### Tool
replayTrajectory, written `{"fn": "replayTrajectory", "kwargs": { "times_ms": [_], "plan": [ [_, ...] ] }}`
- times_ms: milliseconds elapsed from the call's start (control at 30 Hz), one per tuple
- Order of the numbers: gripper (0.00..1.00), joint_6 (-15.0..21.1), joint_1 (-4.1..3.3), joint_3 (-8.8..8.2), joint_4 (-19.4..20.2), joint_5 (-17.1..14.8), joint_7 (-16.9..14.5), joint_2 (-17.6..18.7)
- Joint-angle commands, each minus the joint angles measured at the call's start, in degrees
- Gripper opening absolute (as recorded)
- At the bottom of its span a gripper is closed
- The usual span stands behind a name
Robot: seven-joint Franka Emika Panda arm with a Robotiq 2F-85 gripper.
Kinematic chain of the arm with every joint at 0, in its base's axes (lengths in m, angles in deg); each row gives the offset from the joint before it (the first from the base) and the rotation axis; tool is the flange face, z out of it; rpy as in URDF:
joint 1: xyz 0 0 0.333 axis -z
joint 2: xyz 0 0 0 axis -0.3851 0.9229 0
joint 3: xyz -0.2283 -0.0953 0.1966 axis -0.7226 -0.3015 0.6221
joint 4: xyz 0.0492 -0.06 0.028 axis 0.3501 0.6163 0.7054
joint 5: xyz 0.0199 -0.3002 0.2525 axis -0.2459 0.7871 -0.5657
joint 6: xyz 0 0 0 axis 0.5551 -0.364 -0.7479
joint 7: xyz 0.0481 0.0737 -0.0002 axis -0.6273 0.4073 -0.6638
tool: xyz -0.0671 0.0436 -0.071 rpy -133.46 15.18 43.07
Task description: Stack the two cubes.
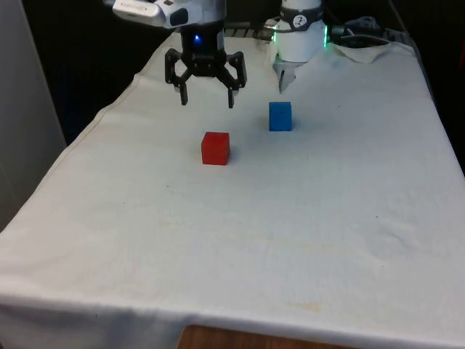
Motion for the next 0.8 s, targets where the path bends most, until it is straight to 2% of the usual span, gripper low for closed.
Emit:
{"fn": "replayTrajectory", "kwargs": {
  "times_ms": [0, 300, 333, 367, 633, 767],
  "plan": [
    [1.00, 0.46, 0.40, 0.52, -0.06, -1.43, -0.63, 0.23],
    [1.00, 1.83, 0.40, 0.86, -0.17, -7.33, -3.27, 1.66],
    [1.00, 1.38, 0.00, 0.23, -0.23, -6.65, -2.81, 1.78],
    [1.00, 2.06, 0.34, 0.80, -0.11, -8.19, -3.84, 1.89],
    [1.00, 1.60, 0.00, 0.23, -0.23, -7.96, -3.84, 2.23],
    [1.00, 2.23, 0.17, 0.69, -0.23, -8.48, -4.98, 3.21]
  ]
}}
